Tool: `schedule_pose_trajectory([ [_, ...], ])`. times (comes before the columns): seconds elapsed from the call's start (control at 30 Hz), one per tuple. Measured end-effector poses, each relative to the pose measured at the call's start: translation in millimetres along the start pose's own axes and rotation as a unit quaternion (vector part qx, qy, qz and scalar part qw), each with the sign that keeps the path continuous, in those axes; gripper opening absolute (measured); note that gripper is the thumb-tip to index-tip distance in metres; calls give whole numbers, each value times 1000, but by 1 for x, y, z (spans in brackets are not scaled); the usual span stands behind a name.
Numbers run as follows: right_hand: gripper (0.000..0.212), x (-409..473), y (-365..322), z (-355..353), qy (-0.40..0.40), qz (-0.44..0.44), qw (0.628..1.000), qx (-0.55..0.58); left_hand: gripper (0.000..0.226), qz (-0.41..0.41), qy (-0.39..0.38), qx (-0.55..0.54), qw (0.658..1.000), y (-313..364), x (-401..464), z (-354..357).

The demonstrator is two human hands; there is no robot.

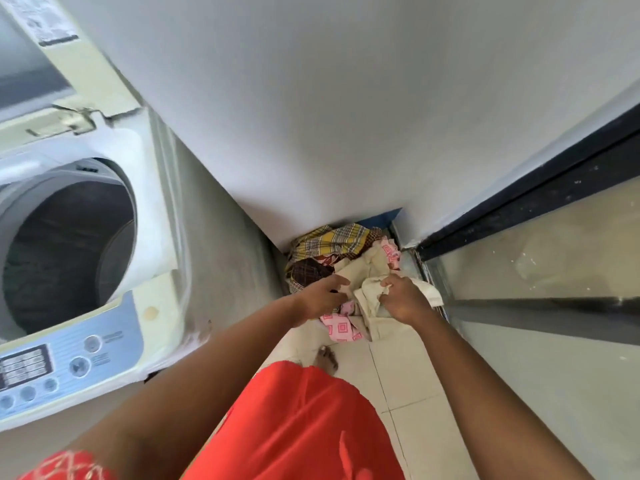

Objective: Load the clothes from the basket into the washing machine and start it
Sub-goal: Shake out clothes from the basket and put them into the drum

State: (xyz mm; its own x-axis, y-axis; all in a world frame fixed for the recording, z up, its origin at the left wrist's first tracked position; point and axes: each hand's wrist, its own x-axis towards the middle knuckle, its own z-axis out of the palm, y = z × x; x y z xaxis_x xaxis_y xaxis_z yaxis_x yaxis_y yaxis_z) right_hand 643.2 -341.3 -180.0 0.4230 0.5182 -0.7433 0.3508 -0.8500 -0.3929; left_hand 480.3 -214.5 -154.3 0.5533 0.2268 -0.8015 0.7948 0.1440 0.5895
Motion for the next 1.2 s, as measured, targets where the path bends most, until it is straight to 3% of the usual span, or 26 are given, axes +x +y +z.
schedule_pose_trajectory([
  [0.13,41,31,15,22,-26,-13,998,-54,52,-16,-21,78,997,-7,38,14],
  [0.3,45,71,36,54,-40,-26,990,-129,51,-36,-38,93,994,-29,89,27],
  [0.63,56,129,69,144,-132,33,941,-310,53,-40,-49,90,994,-108,171,52],
  [0.8,52,129,65,143,-136,50,938,-315,47,-45,-32,33,998,-114,160,45],
  [0.87,45,116,53,130,-106,41,952,-284,43,-43,-20,5,999,-109,146,36],
  [0.97,31,91,28,103,34,40,981,-186,42,-35,-13,-22,999,-91,116,23],
  [1.1,4,50,-14,63,168,-5,984,-52,58,-13,-8,-58,998,-60,72,10],
  [1.2,22,16,-52,35,213,-63,972,80,81,39,0,-87,995,-33,38,3],
])
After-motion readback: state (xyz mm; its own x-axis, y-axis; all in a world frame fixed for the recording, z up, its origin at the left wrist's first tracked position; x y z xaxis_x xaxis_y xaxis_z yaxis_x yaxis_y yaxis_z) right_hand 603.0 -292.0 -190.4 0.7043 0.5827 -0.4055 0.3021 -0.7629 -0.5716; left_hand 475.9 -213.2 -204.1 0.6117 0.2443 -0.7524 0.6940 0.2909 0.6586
